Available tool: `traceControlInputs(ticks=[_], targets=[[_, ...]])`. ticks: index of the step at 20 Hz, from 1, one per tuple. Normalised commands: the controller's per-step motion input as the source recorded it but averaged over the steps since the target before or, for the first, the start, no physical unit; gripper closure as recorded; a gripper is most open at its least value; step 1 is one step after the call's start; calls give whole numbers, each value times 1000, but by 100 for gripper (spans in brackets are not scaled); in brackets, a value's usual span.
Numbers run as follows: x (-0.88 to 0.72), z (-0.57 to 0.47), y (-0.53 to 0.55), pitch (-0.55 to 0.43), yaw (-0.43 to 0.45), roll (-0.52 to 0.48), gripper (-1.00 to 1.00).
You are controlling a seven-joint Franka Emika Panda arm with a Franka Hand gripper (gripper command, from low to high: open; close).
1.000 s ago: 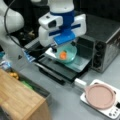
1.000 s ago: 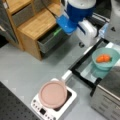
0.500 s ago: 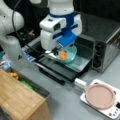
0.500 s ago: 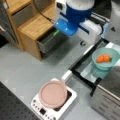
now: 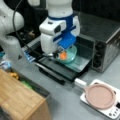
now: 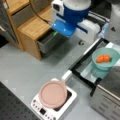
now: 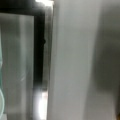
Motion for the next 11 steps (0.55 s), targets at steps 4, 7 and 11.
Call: traceControlInputs(ticks=[4, 7, 11], targets=[[338, 102, 34, 121, 60, -39, -100], [370, 106, 65, 134, 42, -43, -100], [364, 122, 96, 147, 42, -43, -100]])
